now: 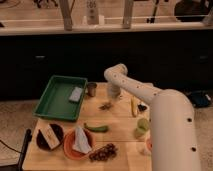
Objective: Place fork in table surface
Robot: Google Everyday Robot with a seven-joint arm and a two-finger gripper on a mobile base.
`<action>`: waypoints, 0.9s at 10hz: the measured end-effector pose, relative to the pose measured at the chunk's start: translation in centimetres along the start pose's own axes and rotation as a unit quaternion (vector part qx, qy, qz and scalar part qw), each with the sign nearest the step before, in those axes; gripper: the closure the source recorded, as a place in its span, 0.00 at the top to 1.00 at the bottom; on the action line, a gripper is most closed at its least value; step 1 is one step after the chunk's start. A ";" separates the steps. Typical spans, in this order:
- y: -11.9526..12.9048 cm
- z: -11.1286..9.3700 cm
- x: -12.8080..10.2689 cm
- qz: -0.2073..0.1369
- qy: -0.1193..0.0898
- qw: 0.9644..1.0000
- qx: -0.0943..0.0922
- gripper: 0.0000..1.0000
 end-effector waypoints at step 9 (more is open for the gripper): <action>-0.1 -0.5 -0.6 -0.006 0.000 1.000 -0.001 0.00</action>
